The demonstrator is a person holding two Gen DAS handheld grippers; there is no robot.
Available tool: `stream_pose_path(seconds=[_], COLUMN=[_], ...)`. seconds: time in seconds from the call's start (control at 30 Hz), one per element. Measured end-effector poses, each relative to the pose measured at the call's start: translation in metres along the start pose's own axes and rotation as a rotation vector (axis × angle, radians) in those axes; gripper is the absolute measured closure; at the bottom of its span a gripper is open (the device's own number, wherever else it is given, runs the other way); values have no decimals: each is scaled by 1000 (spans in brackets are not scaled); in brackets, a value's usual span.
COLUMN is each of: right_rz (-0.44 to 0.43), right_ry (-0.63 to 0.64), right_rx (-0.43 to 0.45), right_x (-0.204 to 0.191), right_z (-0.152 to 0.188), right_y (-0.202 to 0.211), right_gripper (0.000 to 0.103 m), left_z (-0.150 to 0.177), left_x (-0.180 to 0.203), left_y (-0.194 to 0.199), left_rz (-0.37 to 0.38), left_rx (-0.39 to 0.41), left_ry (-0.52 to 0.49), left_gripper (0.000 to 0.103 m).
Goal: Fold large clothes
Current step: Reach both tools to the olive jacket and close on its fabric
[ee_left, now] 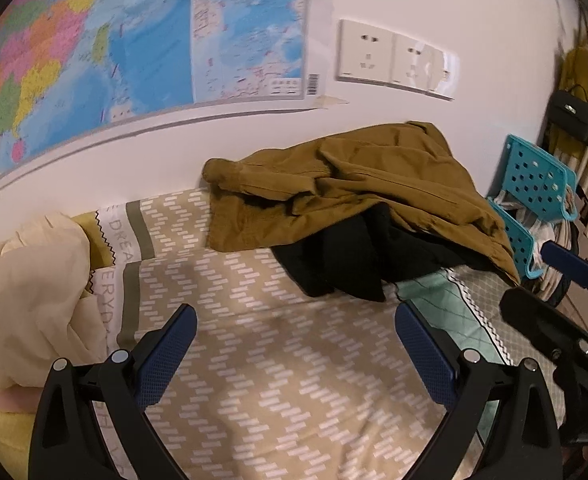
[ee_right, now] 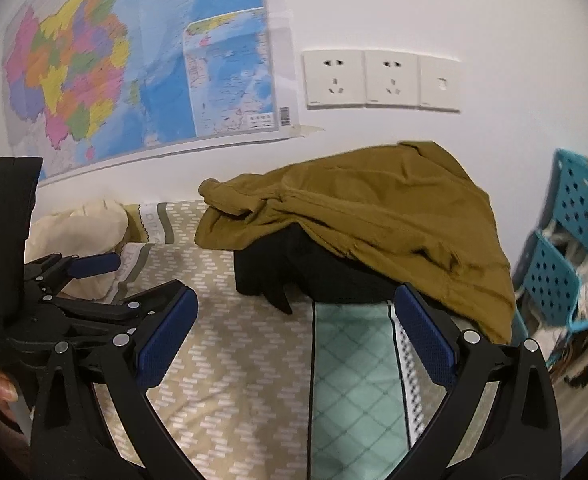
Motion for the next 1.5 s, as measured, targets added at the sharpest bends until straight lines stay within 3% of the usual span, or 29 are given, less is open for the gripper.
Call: stream_pose_path(seconds=[0.17, 0.53, 0.73, 0.77, 0.8, 0.83, 0.9, 0.93, 1.0, 1.07, 1.13, 1.2, 1.3, 1.37, 1.4, 1.5], right_rz=[-16, 8, 60, 60, 75, 82, 66, 48, 23, 28, 9, 23, 26, 27, -3, -16], right_ry=[95, 369, 459, 462, 483, 497, 472, 427, 341, 283, 255, 313, 369, 368, 355, 299], right_rx=[-38, -207, -207, -204, -195, -190, -180, -158, -99, -33, -61, -79, -141, -131, -131, -85], right_x=[-7, -32, -45, -46, -46, -47, -43, -37, -24, -11, -5, -8, -16, -14, -16, -10], right_z=[-13, -20, -18, -19, -21, -22, -35, -46, -70, -90, -93, -86, -70, -66, -66, -83], right_y=[-33, -163, -213, -219, -222, -222, -215, -205, -182, -161, -155, -161, -183, -189, -189, -176], right_gripper=[6, 6, 9, 12, 28, 50, 76, 82, 83, 75, 55, 40, 38, 55, 78, 84], left_z=[-3, 5, 7, 8, 8, 10, 12, 13, 13, 14, 13, 12, 12, 13, 13, 9], left_x=[-29, -78, -92, -94, -95, -96, -98, -100, -102, -103, -104, -105, -106, -107, -107, -105], left_y=[-20, -47, -56, -58, -61, -62, -65, -67, -72, -75, -80, -84, -89, -91, -90, -87], left_rz=[-42, -130, -159, -161, -164, -166, -171, -172, -176, -178, -181, -183, -182, -182, -181, -170], left_rx=[-31, -86, -102, -105, -108, -114, -122, -127, -127, -129, -129, -127, -130, -132, -128, -106], left_ry=[41, 96, 110, 111, 111, 112, 113, 112, 108, 100, 93, 91, 93, 95, 95, 90], left_gripper=[7, 7, 7, 7, 7, 7, 7, 7, 7, 7, 7, 7, 7, 7, 7, 7])
Point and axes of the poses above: each gripper's, at about its wrist camera, not at the fingertips, and y roughly against the way its jaws point, x to its right, z to its underside, the point moved 8 cm from there along -y, roughly the way its jaws point, and after that the axes turned 7 degrees about x, right-handed, at the moved point
